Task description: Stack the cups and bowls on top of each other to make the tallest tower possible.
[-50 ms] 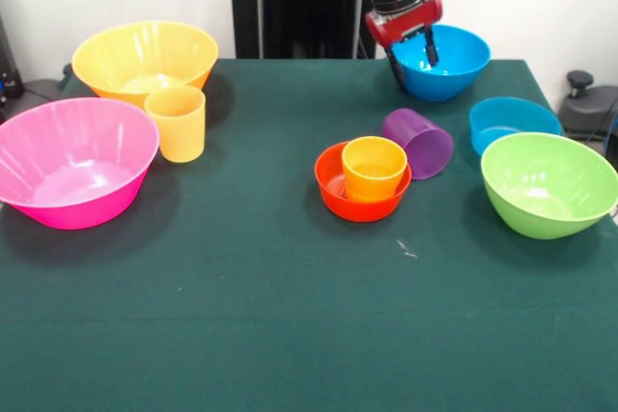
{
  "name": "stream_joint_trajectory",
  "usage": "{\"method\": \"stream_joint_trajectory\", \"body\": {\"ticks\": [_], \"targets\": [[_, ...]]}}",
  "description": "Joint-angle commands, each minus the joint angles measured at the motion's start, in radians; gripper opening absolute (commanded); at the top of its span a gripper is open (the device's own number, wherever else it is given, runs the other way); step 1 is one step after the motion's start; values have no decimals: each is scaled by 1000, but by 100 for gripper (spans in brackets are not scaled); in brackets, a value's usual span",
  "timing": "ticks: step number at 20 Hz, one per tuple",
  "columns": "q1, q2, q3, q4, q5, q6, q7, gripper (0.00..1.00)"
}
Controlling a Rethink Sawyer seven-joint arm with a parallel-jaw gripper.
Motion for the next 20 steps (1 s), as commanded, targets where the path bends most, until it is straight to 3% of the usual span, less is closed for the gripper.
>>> {"method": "stream_joint_trajectory", "body": {"ticks": [1,4,6,10,15,17,19,20], "targets": [[36,70,-34,-163,-69,-65,62,100],[57,124,-56,-199,-78,-106,70,100],[127,123,-120,-210,-56,-168,87,100],[169,175,-157,-242,-41,-234,88,100],[169,168,-134,-247,-36,-197,86,100],[145,167,-88,-248,-56,-144,70,100],[167,166,-103,-253,-51,-166,73,100],[158,174,-94,-257,-58,-177,76,0]]}}
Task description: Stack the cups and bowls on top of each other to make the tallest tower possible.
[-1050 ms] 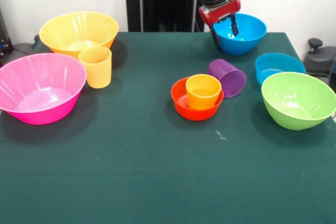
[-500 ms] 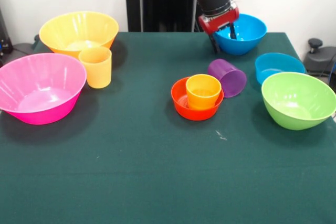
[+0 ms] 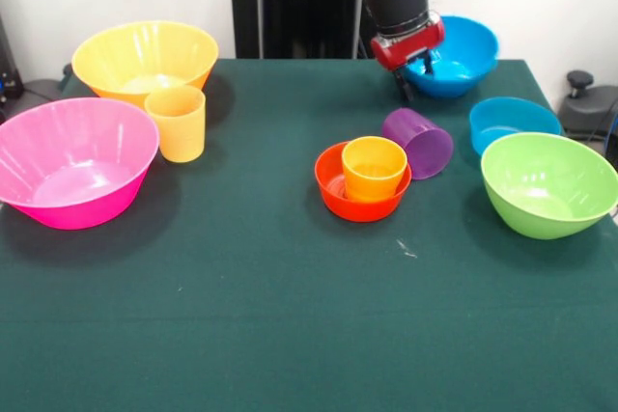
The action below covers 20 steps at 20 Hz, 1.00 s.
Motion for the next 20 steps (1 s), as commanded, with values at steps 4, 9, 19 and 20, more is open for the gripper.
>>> {"method": "stream_joint_trajectory", "body": {"ticks": [4,9,19,20], "targets": [[-6,67,73,-165,-37,29,82,0],[-30,63,104,-153,-37,70,83,0],[-84,31,179,-116,-21,204,43,0],[-63,19,162,-116,-5,199,52,0]]}}
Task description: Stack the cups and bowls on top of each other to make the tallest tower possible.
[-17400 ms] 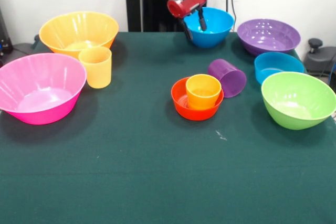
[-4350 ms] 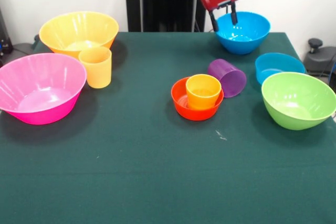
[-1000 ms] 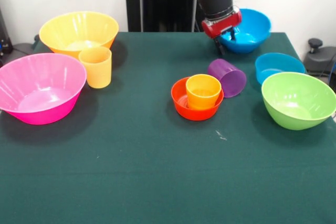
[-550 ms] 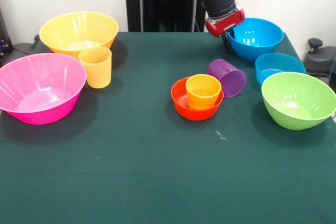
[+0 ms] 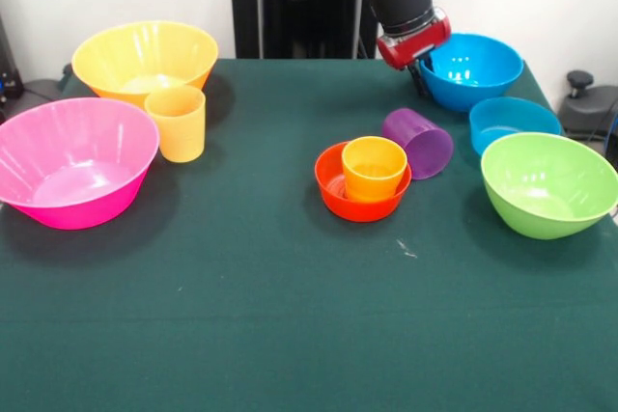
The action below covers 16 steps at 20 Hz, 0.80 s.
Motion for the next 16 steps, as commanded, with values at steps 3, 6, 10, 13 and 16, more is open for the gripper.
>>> {"method": "stream_joint_trajectory", "body": {"ticks": [3,6,10,13,16], "targets": [[-27,10,123,-115,22,195,61,0],[-44,7,141,-98,56,233,74,0],[-60,-20,148,-56,107,286,92,0],[-113,-8,189,-27,152,365,86,0],[-133,-10,209,-13,186,410,81,0]]}}
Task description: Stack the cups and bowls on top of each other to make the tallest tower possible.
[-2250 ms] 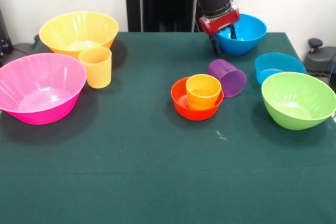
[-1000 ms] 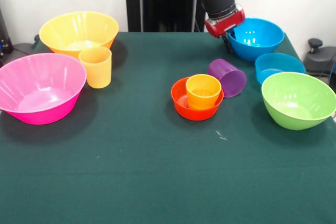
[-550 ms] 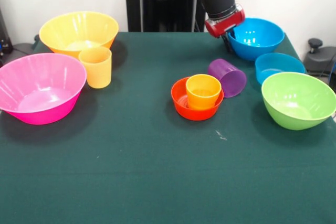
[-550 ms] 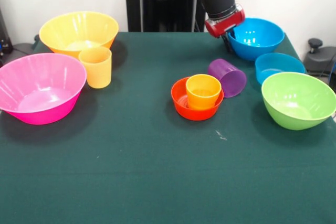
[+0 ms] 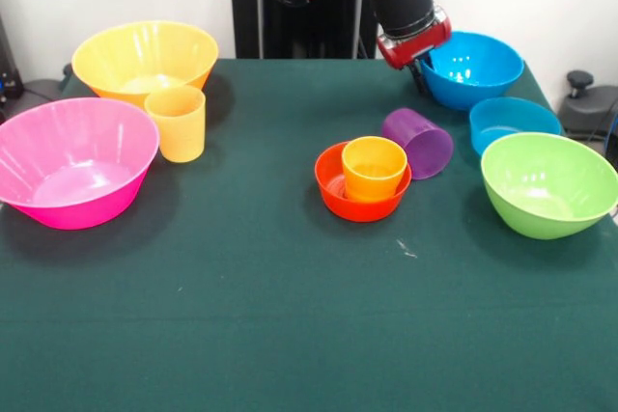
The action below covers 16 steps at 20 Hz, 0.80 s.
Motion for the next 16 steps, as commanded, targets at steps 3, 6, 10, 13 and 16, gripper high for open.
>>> {"method": "stream_joint_trajectory", "body": {"ticks": [3,6,10,13,16], "targets": [[-43,-33,111,-3,130,240,84,0],[-39,-62,109,12,159,265,91,0],[-11,-115,97,35,198,290,114,0],[-37,-104,113,33,210,322,87,0],[-59,-117,127,42,225,364,64,0]]}}
